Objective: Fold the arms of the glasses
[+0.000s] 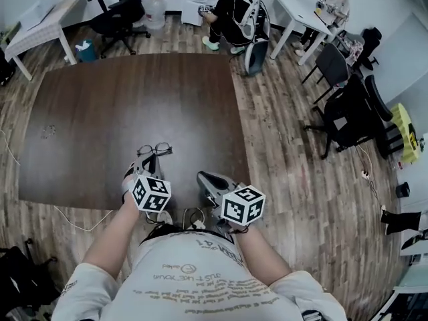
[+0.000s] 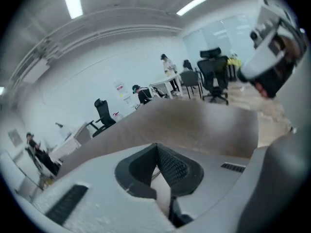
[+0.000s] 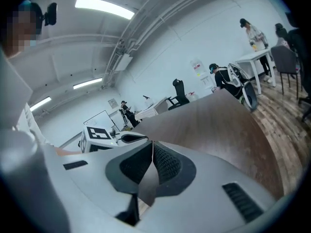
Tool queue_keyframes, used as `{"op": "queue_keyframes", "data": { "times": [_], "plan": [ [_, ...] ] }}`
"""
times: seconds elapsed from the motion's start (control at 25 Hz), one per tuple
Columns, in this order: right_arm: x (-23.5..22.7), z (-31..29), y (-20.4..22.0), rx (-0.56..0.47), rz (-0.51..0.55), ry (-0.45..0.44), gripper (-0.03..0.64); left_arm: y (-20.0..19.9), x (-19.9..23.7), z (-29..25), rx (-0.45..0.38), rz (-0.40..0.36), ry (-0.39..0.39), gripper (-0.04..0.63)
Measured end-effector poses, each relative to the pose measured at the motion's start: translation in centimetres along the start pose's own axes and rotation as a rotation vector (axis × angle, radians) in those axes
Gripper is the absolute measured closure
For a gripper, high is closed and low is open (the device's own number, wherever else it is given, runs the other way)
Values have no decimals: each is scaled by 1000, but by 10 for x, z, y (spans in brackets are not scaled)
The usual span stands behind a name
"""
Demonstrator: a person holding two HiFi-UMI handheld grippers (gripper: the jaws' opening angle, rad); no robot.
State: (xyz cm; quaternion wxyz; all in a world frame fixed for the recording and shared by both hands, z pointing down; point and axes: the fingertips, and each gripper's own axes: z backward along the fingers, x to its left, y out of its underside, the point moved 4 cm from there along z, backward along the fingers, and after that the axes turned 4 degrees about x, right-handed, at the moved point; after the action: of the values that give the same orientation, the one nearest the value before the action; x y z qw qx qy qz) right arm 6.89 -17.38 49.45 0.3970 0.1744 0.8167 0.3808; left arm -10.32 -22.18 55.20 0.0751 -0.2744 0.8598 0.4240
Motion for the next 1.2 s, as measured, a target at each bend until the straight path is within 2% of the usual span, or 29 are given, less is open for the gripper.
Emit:
{"op": "queue_keyframes", "data": {
  "times": [0.12,0.2,0.32,0.44,0.56,0.72,1.0,1.2],
  "plan": [
    [21,0,-26,-54,98,-41,600,-28,11,46,-103,242,-1,580],
    [36,3,-39,-93,154,-63,601,-45,17,82,-185,350,-27,581],
    [63,7,-57,-157,238,-93,603,-56,24,136,-273,441,-101,581],
    [86,14,-66,-203,305,-89,603,-54,20,181,-305,506,-159,580],
    [103,24,-66,-230,328,-96,603,-46,10,216,-312,549,-216,581],
    [122,36,-55,-232,344,-164,603,-33,-10,240,-295,571,-264,581],
    [136,59,-37,-225,332,-198,603,-28,-37,260,-284,568,-287,580],
    [137,66,-32,-223,324,-202,603,-28,-42,260,-282,568,-261,580]
  ]
}}
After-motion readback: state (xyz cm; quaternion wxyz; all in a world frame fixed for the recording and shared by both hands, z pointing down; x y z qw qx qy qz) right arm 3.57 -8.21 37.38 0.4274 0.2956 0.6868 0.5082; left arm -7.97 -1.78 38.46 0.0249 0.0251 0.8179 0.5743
